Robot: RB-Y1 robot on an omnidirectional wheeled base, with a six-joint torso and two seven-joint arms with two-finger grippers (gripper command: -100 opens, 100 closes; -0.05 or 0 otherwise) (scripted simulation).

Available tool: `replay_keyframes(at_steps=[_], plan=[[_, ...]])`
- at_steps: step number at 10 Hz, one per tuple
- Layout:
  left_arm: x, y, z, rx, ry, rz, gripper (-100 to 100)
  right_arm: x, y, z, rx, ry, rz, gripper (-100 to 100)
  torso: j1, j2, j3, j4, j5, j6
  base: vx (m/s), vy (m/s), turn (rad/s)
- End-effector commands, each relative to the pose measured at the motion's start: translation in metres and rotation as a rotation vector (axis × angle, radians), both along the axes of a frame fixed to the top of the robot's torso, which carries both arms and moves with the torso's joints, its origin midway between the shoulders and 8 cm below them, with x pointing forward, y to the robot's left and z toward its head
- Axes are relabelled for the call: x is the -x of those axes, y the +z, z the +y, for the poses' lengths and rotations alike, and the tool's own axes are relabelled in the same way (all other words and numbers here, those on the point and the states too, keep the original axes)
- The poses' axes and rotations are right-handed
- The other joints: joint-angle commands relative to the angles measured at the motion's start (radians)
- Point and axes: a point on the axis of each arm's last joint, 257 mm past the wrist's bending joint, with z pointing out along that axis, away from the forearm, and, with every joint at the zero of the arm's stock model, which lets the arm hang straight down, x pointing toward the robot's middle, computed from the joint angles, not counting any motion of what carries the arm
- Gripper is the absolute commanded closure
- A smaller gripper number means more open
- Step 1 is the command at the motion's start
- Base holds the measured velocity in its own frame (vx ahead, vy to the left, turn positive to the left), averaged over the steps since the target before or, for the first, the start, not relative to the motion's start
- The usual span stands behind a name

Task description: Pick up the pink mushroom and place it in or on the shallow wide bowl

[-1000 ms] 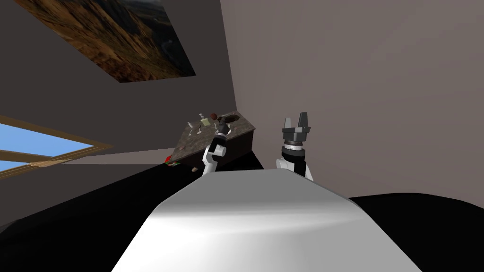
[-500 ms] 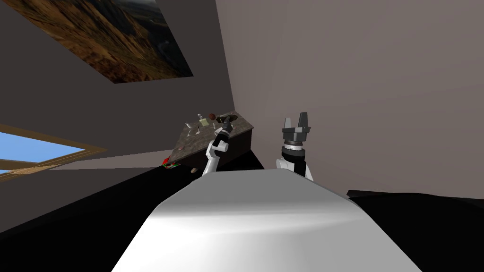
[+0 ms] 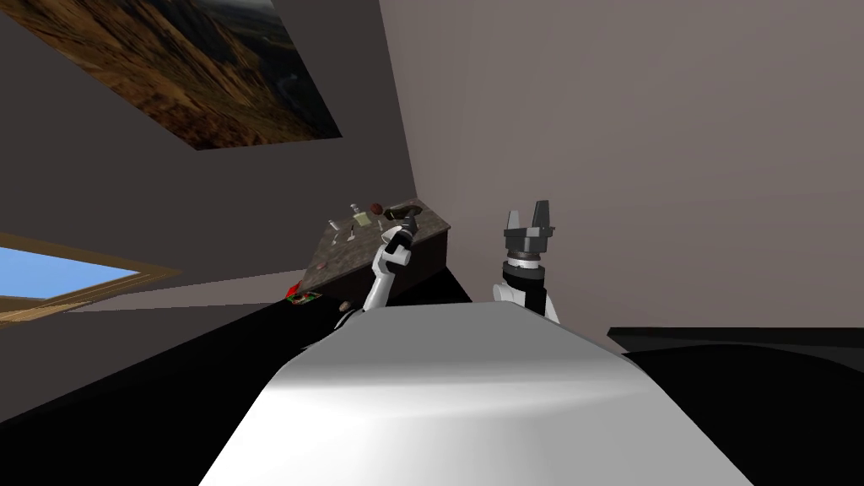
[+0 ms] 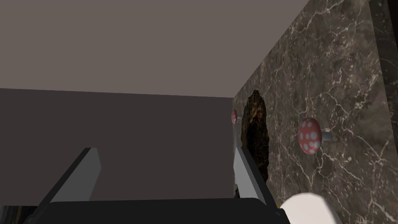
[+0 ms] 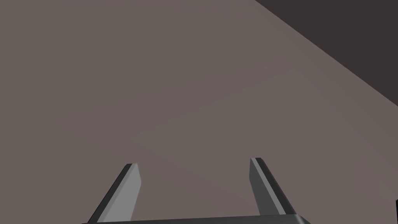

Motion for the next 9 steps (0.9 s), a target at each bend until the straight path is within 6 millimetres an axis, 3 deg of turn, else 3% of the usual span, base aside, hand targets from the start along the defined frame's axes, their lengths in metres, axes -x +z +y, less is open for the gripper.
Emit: replay_keyframes(at_steps=[1, 9], plan=[[-0.012, -0.011, -0.005, -0.023, 0.003, 0.049, -100, 0.0, 0.0, 0.0, 0.0, 0.0, 0.0, 0, 0.0, 0.0, 0.0, 0.0, 0.0, 0.0, -0.024, -0.003, -0.061], [-0.04, -0.054, -0.003, -0.104, 0.052, 0.245, -100, 0.0, 0.0, 0.0, 0.0, 0.0, 0.0, 0, 0.0, -0.002, -0.001, 0.0, 0.0, 0.0, -0.001, -0.005, -0.02]])
